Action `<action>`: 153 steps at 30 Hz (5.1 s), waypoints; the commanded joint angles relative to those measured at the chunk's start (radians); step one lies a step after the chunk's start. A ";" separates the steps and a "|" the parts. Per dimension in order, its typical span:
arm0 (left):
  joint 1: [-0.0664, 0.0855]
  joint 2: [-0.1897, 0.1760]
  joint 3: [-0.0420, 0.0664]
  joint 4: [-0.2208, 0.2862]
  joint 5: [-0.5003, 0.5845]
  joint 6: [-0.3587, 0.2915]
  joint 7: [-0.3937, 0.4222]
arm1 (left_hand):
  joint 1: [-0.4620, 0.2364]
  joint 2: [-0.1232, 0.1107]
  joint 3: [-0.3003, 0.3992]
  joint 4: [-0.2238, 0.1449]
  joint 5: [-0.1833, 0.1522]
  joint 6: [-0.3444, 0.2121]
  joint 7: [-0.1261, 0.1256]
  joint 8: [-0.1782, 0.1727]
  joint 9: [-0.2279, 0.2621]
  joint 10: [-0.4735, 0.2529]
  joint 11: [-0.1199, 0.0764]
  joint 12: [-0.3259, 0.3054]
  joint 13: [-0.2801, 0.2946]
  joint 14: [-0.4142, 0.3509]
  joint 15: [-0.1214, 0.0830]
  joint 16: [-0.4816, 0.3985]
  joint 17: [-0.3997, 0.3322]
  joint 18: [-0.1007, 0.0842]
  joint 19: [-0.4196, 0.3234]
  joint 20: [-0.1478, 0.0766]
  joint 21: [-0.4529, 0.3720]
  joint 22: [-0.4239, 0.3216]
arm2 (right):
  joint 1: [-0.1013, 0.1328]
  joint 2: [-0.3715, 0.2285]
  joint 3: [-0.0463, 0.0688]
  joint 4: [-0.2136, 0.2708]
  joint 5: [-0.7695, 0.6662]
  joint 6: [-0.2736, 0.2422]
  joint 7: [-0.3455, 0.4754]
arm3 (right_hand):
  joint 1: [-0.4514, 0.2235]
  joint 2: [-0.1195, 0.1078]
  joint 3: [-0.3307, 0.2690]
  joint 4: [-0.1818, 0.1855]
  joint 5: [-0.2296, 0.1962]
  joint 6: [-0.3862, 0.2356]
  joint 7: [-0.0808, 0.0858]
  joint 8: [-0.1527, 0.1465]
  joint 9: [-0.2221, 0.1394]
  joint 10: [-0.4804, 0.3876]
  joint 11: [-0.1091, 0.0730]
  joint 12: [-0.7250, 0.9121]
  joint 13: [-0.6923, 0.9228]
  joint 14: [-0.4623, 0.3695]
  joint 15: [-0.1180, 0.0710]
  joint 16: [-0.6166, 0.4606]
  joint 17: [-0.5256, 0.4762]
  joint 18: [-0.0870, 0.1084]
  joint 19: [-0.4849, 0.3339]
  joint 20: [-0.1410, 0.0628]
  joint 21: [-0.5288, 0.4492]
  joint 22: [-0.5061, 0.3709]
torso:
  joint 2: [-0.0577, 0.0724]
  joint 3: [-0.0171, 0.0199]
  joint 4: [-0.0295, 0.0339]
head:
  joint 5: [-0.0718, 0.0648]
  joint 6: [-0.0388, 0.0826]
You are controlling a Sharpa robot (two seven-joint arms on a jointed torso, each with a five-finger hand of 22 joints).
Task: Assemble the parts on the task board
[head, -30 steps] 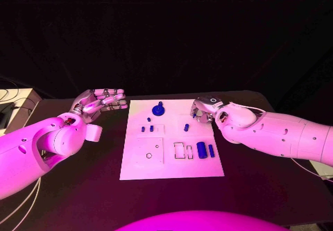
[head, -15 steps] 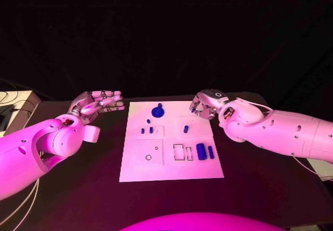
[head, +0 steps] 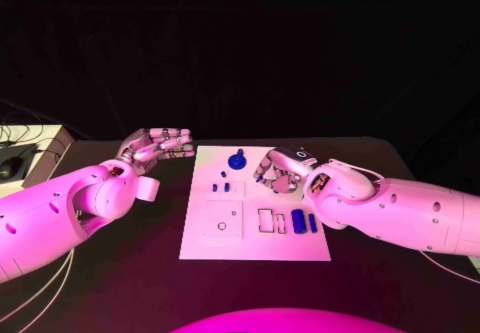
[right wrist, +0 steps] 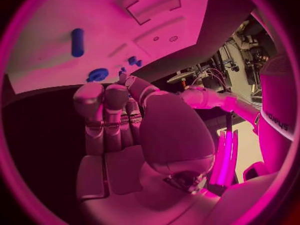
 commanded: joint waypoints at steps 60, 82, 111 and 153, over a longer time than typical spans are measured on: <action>0.000 -0.005 0.001 0.029 0.003 -0.035 0.017 | -0.003 -0.001 0.002 0.000 0.000 0.001 -0.001 -0.004 -0.001 -0.001 -0.001 -0.004 -0.001 0.001 0.005 0.001 -0.002 -0.010 0.002 0.000 0.009 -0.010 | -0.093 0.150 -0.019 -0.033 -0.201 0.107 -0.056 | -0.008 0.009 0.000 -0.014 0.012 0.009 0.000 -0.003 -0.002 0.078 -0.046 0.005 0.004 -0.001 -0.005 0.008 -0.008 0.019 0.032 -0.005 0.014 0.097 | 0.000 -0.0009 0.0003 | 0.089 -0.068; 0.000 -0.003 0.001 0.027 0.003 -0.030 0.014 | -0.003 -0.001 0.002 0.001 0.000 0.001 -0.001 -0.004 -0.001 -0.001 -0.001 -0.004 -0.001 0.000 0.005 0.000 -0.003 -0.010 0.002 0.000 0.010 -0.013 | -0.095 0.164 -0.019 -0.056 -0.224 0.124 -0.055 | -0.009 0.009 0.001 -0.015 0.012 0.009 0.000 -0.003 -0.002 0.079 -0.046 0.005 0.004 -0.001 -0.005 0.010 -0.008 0.019 0.032 -0.005 0.017 0.098 | 0.000 -0.0017 0.0004 | 0.087 -0.073; 0.000 -0.002 0.001 0.025 0.003 -0.023 0.006 | -0.003 0.000 0.002 0.002 0.000 0.003 -0.006 -0.004 -0.001 -0.005 -0.001 -0.004 -0.001 -0.002 0.006 0.001 -0.003 -0.010 0.001 0.001 0.010 -0.018 | -0.098 0.176 -0.025 -0.077 -0.190 0.061 -0.008 | -0.064 -0.065 -0.128 0.050 0.015 -0.135 -0.008 -0.005 -0.010 -0.099 -0.002 0.007 0.003 -0.006 0.025 -0.010 -0.029 0.052 0.015 0.023 -0.178 0.048 | -0.001 -0.0002 -0.0013 | 0.089 -0.076; 0.000 0.001 0.000 0.007 0.001 -0.014 0.007 | -0.003 -0.002 -0.001 0.002 0.000 -0.003 -0.006 -0.004 -0.001 -0.009 0.001 -0.004 0.000 -0.006 0.008 0.000 -0.003 -0.010 -0.001 0.003 0.010 -0.023 | 0.033 -0.035 0.005 -0.082 -0.072 0.206 -0.045 | 0.003 -0.097 -0.369 0.191 0.064 -0.217 0.006 -0.005 -0.009 -0.135 0.005 0.011 0.003 -0.006 0.031 -0.009 -0.031 0.067 0.047 0.034 -0.310 0.049 | -0.003 0.0014 -0.0079 | 0.049 -0.035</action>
